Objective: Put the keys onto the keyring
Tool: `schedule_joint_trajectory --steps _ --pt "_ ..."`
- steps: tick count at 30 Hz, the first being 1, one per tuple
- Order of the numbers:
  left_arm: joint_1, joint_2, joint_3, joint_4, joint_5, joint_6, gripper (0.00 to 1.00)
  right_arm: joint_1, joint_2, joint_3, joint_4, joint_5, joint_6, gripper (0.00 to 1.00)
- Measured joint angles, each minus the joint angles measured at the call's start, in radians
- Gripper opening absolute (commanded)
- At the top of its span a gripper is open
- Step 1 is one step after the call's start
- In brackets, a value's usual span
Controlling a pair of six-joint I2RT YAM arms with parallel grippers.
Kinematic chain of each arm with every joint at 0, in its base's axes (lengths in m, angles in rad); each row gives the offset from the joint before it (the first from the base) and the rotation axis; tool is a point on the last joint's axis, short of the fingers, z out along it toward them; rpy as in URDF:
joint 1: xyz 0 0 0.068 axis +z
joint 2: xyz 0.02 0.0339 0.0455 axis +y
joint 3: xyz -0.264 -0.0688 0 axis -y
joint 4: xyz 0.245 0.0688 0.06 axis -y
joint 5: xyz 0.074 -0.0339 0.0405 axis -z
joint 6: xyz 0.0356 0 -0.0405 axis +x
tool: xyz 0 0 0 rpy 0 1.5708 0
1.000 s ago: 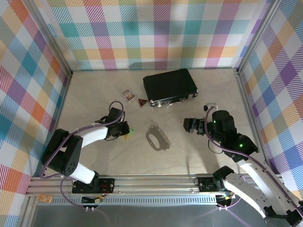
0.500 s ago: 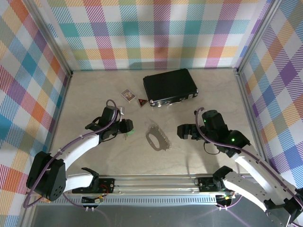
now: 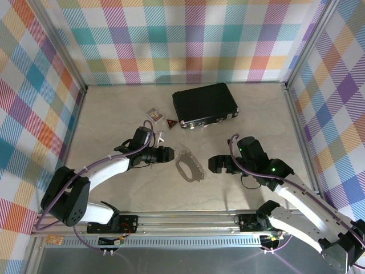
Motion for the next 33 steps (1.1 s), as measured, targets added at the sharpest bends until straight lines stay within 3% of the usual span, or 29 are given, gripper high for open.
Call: schedule_joint_trajectory --steps 7,12,21,26,33 --pt "-0.046 0.021 -0.003 0.042 0.007 -0.006 0.40 0.000 0.024 -0.038 0.060 -0.039 -0.045 0.99" --pt "-0.172 -0.034 -0.006 0.019 -0.057 0.000 0.40 0.000 0.029 -0.054 0.077 -0.030 -0.056 0.99" --pt "-0.415 -0.116 -0.003 -0.079 -0.275 0.005 0.39 -0.045 -0.021 -0.164 0.108 0.050 -0.054 0.99" --pt "-0.511 -0.045 0.048 -0.136 -0.362 0.017 0.39 -0.082 -0.042 -0.195 0.117 0.068 -0.034 0.99" --pt "-0.562 0.074 0.132 -0.161 -0.414 0.043 0.42 -0.145 -0.083 -0.264 0.159 0.062 -0.003 0.99"
